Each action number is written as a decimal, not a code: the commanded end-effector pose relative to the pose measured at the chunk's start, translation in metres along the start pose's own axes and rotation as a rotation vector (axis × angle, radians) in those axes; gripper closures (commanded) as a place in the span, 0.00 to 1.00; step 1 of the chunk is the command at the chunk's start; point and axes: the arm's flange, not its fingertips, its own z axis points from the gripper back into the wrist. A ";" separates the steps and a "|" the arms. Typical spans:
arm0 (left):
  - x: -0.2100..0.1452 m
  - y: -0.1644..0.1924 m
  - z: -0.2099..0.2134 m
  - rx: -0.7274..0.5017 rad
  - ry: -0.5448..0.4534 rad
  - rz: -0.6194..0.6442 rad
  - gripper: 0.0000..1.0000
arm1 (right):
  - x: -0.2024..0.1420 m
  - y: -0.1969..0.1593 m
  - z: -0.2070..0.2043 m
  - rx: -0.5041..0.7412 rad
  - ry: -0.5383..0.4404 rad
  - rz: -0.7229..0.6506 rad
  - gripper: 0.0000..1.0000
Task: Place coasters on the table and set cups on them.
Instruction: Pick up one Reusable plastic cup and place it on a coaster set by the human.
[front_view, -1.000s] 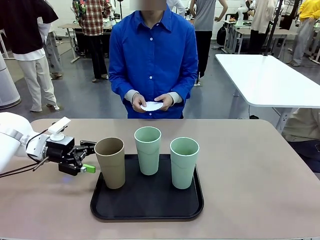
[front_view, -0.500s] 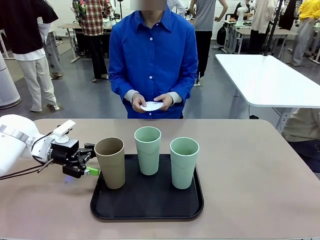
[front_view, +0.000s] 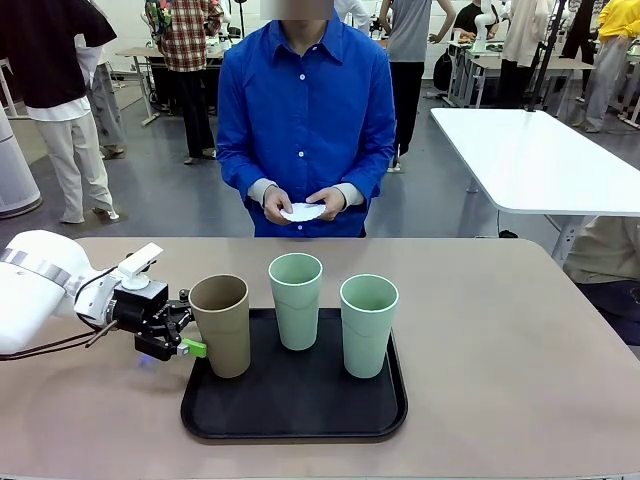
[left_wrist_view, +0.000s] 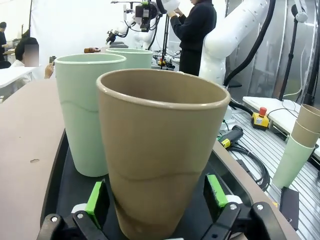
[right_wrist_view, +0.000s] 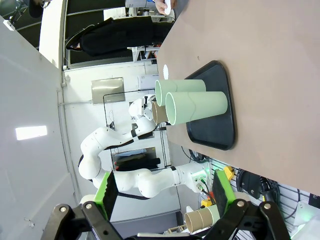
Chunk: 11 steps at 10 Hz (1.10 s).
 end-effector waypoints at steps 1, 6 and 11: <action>-0.005 0.005 -0.011 0.008 0.011 -0.052 0.00 | 0.000 0.001 -0.001 0.019 -0.003 0.004 0.00; -0.006 0.005 -0.026 -0.025 0.015 -0.083 0.00 | 0.000 0.001 -0.001 0.019 -0.003 0.004 0.00; -0.004 0.005 -0.044 -0.056 0.023 -0.106 0.00 | 0.000 0.001 -0.001 0.019 -0.003 0.004 0.00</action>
